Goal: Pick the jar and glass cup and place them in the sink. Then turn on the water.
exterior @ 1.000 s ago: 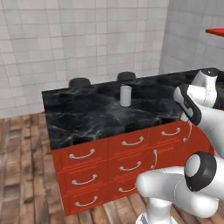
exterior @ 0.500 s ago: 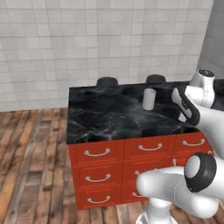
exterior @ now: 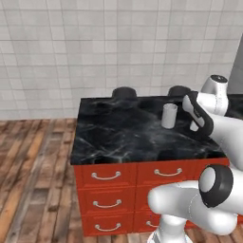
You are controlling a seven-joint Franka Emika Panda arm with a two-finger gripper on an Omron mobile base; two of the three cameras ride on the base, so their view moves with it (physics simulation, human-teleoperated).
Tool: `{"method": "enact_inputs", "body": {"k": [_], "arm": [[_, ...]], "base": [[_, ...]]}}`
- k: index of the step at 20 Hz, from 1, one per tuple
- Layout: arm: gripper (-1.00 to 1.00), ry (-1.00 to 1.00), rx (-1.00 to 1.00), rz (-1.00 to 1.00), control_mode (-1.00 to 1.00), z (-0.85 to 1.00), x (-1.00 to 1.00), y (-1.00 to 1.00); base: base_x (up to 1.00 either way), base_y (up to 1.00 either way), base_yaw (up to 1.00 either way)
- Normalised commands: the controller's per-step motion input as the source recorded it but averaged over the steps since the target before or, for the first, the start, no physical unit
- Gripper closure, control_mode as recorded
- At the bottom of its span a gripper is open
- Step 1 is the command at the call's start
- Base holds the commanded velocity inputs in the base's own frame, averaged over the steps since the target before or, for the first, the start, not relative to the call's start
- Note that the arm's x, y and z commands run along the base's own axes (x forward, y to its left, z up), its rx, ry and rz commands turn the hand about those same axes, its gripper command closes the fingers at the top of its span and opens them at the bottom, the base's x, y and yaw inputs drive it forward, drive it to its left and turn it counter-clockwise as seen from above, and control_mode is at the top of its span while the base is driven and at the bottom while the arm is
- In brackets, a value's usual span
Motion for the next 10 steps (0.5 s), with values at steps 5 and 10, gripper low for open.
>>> {"method": "enact_inputs", "body": {"k": [5, 10], "arm": [[-1.0, 0.0, 0.0, 0.0, 1.0, 0.0, 0.0, 0.0], [-1.0, 0.0, 0.0, 0.0, 1.0, 0.0, 0.0, 0.0]], "base": [[0.58, -0.42, 0.05], [0.5, -0.45, 0.03]]}}
